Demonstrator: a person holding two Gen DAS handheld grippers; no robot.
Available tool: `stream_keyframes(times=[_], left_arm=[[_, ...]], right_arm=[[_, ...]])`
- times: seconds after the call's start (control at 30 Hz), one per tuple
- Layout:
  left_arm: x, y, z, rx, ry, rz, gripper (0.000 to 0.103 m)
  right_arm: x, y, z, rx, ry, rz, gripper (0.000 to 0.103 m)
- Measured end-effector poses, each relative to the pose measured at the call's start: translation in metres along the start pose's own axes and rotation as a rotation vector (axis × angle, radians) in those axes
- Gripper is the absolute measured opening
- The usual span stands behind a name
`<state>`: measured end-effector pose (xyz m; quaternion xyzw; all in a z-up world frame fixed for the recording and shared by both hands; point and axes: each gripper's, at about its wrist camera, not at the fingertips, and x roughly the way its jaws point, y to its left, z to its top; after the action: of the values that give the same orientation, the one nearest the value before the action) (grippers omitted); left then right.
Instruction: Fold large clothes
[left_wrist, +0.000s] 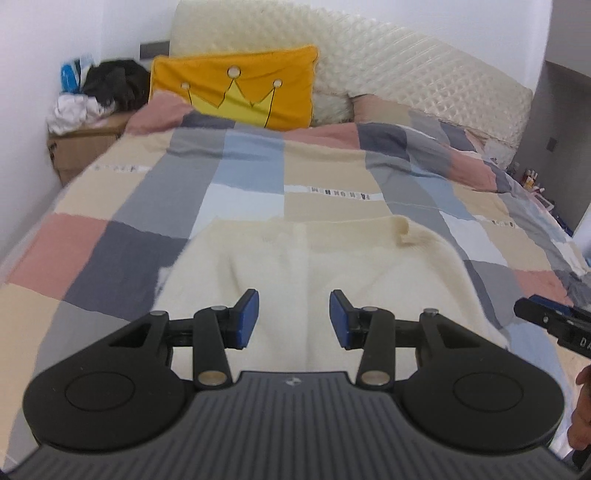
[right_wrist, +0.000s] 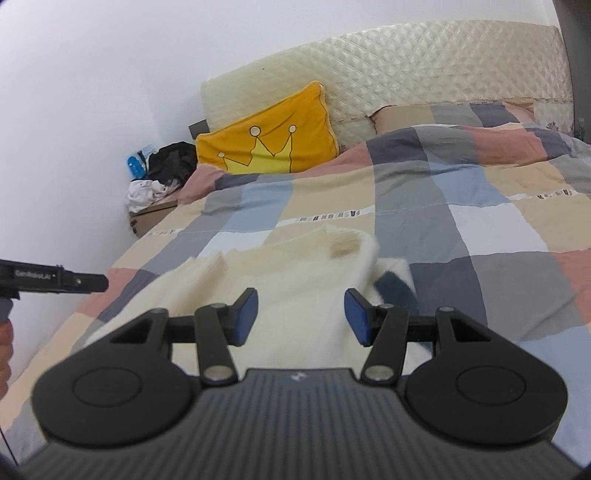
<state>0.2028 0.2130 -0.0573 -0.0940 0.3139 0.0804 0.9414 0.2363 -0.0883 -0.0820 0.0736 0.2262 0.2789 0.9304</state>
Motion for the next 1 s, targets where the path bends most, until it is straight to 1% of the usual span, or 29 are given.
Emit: stream_keyframes(times=[0.1, 0.2, 0.27, 0.37, 0.5, 0.63, 0.67, 0.7, 0.77, 0.8, 0.87, 0.9, 0.93, 0.97, 1.0], left_arm=[[-0.02, -0.005, -0.01, -0.012, -0.016, -0.017, 0.048], [-0.035, -0.015, -0.026, 0.006, -0.029, -0.006, 0.048], [-0.042, -0.021, -0.037, 0.009, -0.031, -0.006, 0.048], [-0.052, -0.031, -0.058, 0.02, -0.049, 0.007, 0.048], [-0.059, -0.034, -0.077, 0.0, -0.069, 0.0, 0.048], [-0.051, -0.025, -0.093, -0.073, -0.062, -0.016, 0.049], [-0.045, -0.02, -0.096, -0.099, -0.051, -0.024, 0.054], [-0.039, -0.015, -0.099, -0.132, -0.036, -0.032, 0.056], [-0.026, -0.004, -0.107, -0.191, -0.002, -0.04, 0.059], [-0.019, 0.002, -0.111, -0.214, 0.011, -0.033, 0.06], [-0.008, 0.013, -0.117, -0.275, 0.033, -0.012, 0.067], [-0.003, 0.019, -0.12, -0.309, 0.044, -0.017, 0.067], [0.003, 0.026, -0.123, -0.345, 0.059, -0.028, 0.068], [0.009, 0.031, -0.126, -0.387, 0.076, -0.035, 0.068], [0.016, 0.038, -0.129, -0.432, 0.09, -0.045, 0.069]], right_arm=[[-0.012, 0.006, -0.002, -0.013, -0.015, 0.006, 0.055], [-0.021, 0.008, -0.008, 0.004, -0.02, 0.017, 0.055], [-0.026, 0.008, -0.015, 0.013, -0.006, 0.028, 0.055], [-0.031, 0.012, -0.024, 0.001, 0.013, 0.022, 0.055], [-0.04, 0.021, -0.033, -0.029, 0.009, 0.028, 0.055], [-0.039, 0.031, -0.043, -0.062, 0.03, 0.007, 0.055], [-0.037, 0.032, -0.045, -0.059, 0.041, -0.001, 0.055], [-0.034, 0.031, -0.047, -0.052, 0.055, -0.007, 0.055], [-0.028, 0.029, -0.05, -0.02, 0.086, -0.007, 0.055], [-0.024, 0.026, -0.051, 0.01, 0.099, -0.008, 0.055], [-0.018, 0.019, -0.054, 0.077, 0.125, -0.001, 0.055], [-0.014, 0.014, -0.055, 0.116, 0.14, 0.004, 0.058], [-0.01, 0.01, -0.057, 0.155, 0.153, 0.008, 0.069], [-0.006, 0.005, -0.06, 0.199, 0.164, 0.015, 0.075], [-0.001, 0.001, -0.062, 0.243, 0.174, 0.021, 0.084]])
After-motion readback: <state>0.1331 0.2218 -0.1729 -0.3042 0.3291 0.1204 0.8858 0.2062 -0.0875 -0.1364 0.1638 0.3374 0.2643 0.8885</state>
